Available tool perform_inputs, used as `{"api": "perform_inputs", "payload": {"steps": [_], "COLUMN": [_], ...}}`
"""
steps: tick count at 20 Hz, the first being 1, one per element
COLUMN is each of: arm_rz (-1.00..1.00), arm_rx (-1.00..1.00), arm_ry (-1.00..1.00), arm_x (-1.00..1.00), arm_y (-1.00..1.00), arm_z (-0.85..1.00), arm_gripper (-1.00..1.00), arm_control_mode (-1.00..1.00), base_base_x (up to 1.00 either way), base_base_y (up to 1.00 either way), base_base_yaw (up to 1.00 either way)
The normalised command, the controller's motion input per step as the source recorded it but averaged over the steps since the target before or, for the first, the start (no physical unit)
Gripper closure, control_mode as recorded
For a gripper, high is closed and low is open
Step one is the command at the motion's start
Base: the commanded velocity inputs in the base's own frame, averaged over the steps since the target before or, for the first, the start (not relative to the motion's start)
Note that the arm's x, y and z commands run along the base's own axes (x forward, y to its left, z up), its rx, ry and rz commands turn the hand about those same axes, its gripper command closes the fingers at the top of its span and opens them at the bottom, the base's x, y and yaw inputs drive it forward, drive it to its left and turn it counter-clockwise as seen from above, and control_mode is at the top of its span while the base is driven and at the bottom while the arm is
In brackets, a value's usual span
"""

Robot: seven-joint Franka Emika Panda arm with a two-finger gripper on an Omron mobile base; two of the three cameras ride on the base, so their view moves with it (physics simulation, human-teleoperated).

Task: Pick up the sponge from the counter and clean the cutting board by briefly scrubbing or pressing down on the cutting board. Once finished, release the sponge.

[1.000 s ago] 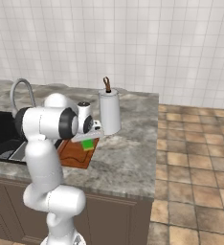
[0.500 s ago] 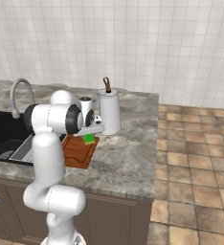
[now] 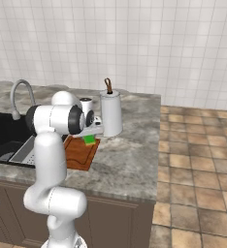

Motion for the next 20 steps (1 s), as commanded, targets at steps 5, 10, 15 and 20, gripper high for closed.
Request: {"api": "perform_inputs", "payload": {"steps": [5,10,15,20], "arm_rz": [0.00,-0.01,-0.03,-0.04], "arm_rx": [0.00,0.00,0.00,0.00], "arm_ry": [0.00,0.00,0.00,0.00], "arm_x": [-0.01,-0.09,-0.17,-0.24], "arm_y": [0.62,0.63,0.63,0.57], "arm_z": [-0.36,-0.28,-0.25,-0.24], "arm_gripper": [1.00,1.00,1.00,1.00], "arm_control_mode": [-1.00,-1.00,-1.00,-1.00], "base_base_x": [0.00,0.00,0.00,0.00], "base_base_y": [0.00,0.00,0.00,0.00], "base_base_yaw": [0.00,0.00,0.00,0.00]}}
